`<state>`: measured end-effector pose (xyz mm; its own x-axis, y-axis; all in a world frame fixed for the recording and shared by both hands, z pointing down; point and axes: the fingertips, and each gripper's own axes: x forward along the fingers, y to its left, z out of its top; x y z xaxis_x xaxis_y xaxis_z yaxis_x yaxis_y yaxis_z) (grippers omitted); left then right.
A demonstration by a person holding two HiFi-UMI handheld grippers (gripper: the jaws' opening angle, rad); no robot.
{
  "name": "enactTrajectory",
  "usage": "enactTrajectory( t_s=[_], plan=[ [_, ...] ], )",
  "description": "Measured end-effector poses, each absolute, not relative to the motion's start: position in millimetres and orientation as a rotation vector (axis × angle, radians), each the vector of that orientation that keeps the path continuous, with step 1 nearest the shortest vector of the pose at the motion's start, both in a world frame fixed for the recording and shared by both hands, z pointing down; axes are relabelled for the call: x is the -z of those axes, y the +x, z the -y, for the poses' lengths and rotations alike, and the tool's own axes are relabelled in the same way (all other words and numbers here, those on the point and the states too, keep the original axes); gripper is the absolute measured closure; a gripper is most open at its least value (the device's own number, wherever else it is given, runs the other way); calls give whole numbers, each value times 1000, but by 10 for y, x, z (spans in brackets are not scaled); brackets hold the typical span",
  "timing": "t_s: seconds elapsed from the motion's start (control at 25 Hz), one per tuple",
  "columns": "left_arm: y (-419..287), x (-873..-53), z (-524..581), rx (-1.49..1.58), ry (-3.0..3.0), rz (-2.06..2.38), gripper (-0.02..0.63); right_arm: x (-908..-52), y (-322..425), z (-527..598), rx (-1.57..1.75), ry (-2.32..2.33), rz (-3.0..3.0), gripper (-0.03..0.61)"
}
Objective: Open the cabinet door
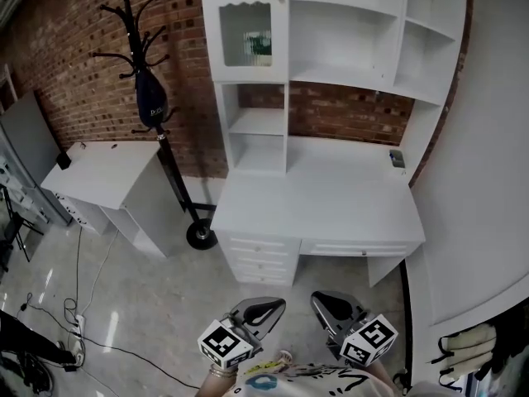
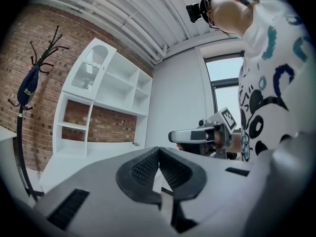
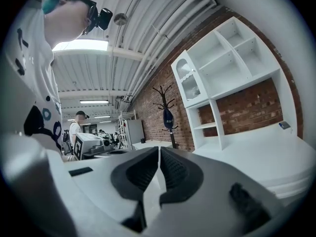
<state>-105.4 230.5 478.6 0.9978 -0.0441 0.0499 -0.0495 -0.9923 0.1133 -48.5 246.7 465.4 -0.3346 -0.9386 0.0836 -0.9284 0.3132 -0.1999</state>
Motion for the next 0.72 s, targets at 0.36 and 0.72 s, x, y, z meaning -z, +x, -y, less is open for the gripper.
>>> enactTrajectory(
  t_s=[0.36, 0.72],
  plan=[
    [-966, -4898, -2109, -102, 2971, 120, 598, -4803, -351, -2158, 418, -1744, -2502, 549],
    [-741, -4860, -1562, -79, 2995, 91, 598, -4843, -155, -1665, 398, -1770, -2503, 549]
  ],
)
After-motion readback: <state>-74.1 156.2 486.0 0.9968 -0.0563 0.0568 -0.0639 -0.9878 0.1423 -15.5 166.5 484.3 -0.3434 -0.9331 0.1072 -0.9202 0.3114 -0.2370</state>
